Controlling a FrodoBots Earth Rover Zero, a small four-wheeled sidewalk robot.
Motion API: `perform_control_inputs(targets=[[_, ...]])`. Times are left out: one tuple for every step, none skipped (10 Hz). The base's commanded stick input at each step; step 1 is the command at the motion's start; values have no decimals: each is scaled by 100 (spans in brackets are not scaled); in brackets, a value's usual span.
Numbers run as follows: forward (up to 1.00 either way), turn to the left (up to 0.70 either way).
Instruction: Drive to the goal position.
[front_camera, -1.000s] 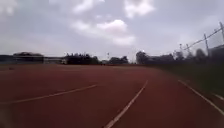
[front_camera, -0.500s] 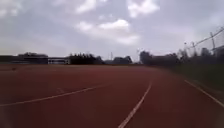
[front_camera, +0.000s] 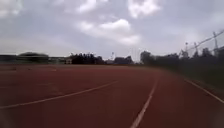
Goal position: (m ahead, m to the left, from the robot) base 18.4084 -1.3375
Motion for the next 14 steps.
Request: perform_control_inputs(targets=[[45, 0], [45, 0], [45, 0], [45, 0], [45, 0], [43, 0], [17, 0], [0, 0], [0, 0], [0, 0], [0, 0], [0, 0], [0, 0], [0, 0]])
